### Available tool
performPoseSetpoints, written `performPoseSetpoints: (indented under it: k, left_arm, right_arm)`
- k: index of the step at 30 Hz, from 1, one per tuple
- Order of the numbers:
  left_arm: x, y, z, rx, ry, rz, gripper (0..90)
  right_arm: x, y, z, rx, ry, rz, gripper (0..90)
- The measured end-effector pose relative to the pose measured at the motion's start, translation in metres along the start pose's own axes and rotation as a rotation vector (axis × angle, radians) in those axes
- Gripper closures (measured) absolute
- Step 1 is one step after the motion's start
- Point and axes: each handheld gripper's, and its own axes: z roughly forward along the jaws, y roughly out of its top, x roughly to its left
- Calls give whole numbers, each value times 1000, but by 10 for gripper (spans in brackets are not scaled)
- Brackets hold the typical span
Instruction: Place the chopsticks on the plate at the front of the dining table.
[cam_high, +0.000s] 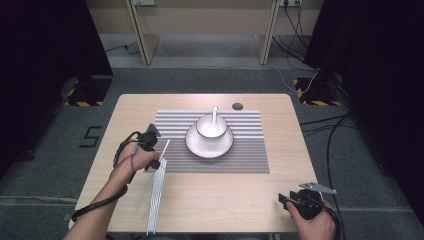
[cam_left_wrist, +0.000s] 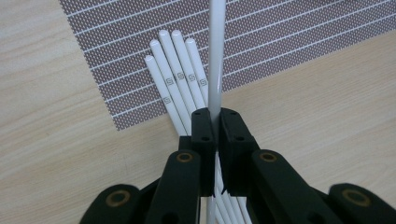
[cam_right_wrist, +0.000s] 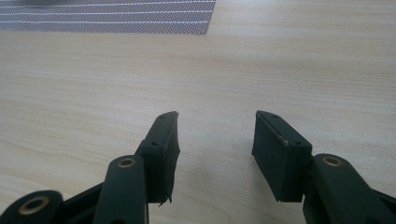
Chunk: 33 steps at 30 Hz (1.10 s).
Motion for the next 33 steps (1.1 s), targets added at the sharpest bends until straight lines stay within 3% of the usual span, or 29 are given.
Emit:
performPoseSetpoints:
  k: [23, 33]
  left_arm:
    - [-8, 7, 0, -26, -9, 5, 854]
    - [-11, 10, 2, -78, 0, -7, 854]
  right_arm:
    - [0, 0, 0, 0, 0, -5, 508]
    - [1, 0, 1, 3, 1, -6, 508]
